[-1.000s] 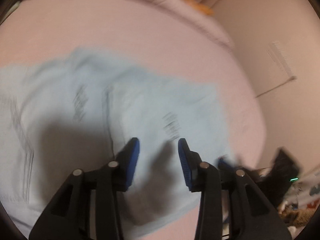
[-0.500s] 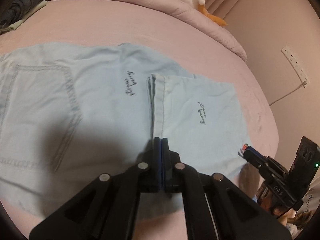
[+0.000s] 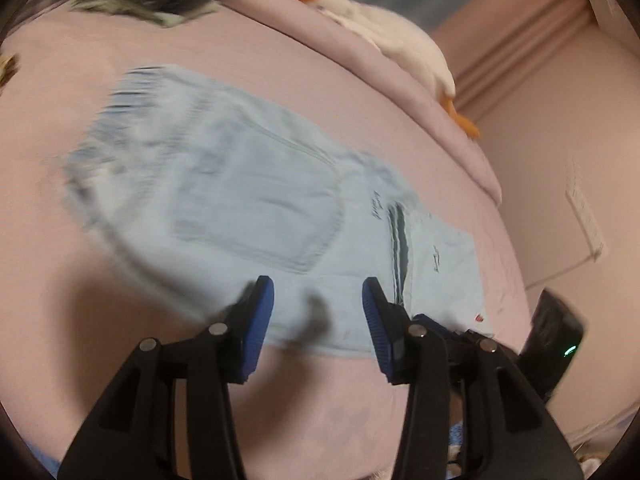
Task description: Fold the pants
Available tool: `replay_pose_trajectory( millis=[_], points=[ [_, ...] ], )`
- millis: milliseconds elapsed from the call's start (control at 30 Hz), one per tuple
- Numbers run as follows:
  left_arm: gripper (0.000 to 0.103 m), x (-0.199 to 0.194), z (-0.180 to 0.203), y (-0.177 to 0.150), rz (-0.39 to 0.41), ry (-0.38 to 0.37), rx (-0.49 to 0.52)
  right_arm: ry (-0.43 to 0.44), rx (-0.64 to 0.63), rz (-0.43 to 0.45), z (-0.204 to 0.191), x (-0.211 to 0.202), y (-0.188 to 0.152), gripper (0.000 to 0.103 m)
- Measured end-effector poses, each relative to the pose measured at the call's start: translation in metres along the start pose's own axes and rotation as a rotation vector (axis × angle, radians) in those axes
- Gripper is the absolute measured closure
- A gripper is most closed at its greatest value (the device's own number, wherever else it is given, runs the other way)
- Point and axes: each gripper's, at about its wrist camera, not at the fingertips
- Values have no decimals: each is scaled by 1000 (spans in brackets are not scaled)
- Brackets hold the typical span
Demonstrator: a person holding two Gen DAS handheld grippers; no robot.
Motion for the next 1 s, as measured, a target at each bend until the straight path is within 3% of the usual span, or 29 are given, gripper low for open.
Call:
replay_pose_trajectory(
  millis=[100, 267, 400, 500, 767, 1000],
  points=[
    [57, -17, -16, -7, 14, -31, -64, -65, -68, 2, -10, -1, -4, 94],
    [51, -42, -48, -21, 32, -99, -217, -6, 0, 12, 4, -19, 0, 94],
    [50, -42, -68, -26, 39, -119, -357, 6, -1, 47, -2, -20, 2, 93],
    [50, -34, -82, -25, 41, -186, -480, 26, -15, 41, -13, -14, 3, 93],
    [50, -28, -89, -11, 115, -247, -601, 31, -68, 52, -31, -18, 7, 93],
    [50, -26, -84, 2, 170, -194, -583, 28, -49, 72, -25, -23, 10, 93]
  ],
)
Point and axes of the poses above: each gripper's, at about its wrist camera, not at the fingertips, and x roughly the way its jaws point, z to its right, y to its top, and after that the axes turned 6 degrees about -z, right-handed
